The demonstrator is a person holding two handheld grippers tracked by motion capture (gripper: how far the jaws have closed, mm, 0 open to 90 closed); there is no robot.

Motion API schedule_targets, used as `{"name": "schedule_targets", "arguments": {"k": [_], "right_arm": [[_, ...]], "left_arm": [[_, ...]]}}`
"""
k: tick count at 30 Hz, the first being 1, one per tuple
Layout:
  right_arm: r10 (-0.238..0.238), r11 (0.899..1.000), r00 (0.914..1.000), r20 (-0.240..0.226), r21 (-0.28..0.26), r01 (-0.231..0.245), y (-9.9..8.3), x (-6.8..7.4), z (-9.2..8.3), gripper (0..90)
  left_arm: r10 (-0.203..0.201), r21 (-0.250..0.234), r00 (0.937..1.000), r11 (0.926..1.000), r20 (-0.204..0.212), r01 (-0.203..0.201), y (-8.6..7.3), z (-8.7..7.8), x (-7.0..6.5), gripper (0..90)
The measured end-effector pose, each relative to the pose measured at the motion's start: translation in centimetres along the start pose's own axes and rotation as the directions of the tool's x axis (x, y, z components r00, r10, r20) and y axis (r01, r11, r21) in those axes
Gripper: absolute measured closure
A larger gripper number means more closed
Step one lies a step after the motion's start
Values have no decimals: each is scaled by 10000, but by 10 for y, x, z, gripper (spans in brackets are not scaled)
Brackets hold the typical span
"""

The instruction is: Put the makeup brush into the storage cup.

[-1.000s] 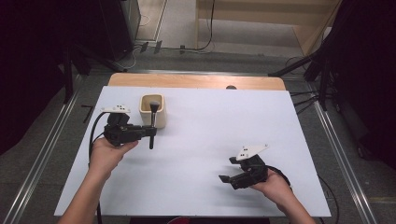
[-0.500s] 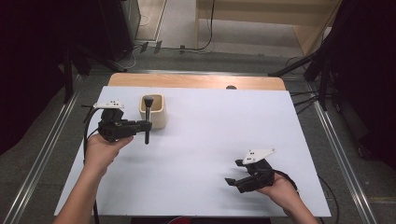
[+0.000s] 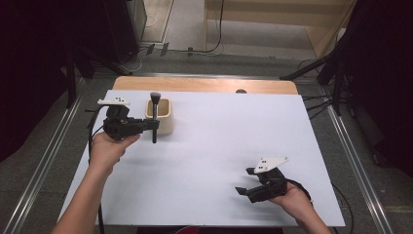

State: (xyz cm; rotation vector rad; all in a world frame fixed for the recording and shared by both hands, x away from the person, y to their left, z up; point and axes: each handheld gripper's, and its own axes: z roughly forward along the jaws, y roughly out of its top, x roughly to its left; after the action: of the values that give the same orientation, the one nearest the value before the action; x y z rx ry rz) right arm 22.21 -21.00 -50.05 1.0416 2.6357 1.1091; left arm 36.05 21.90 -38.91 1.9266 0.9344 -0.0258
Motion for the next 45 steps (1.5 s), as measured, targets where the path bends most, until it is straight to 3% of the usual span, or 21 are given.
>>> {"name": "schedule_targets", "arguments": {"k": [9, 21, 30, 37, 45], "right_arm": [[-61, 10000, 9999, -125, -15, 60, 2, 3, 2, 223], [-137, 9999, 9996, -240, -40, 136, 3, 6, 4, 223], [-114, 9998, 9996, -267, -155, 110, 4, 6, 2, 223], [-128, 9999, 9995, -273, -117, 125, 4, 6, 3, 223], [-117, 9998, 9996, -271, -144, 113, 4, 5, 3, 223]], "left_arm": [[-352, -34, 9994, 9994, 69, 353, 12, -1, 11, 793], [-250, -29, 9996, 9997, -109, 250, 37, 0, 12, 793], [-177, 23, 9994, 9998, -305, 178, 53, 10, 14, 793], [-34, -231, 9963, 9997, -864, 14, 63, 12, 17, 792], [9, -883, 9862, 9960, -1655, -157, 66, 17, 19, 792]]}}
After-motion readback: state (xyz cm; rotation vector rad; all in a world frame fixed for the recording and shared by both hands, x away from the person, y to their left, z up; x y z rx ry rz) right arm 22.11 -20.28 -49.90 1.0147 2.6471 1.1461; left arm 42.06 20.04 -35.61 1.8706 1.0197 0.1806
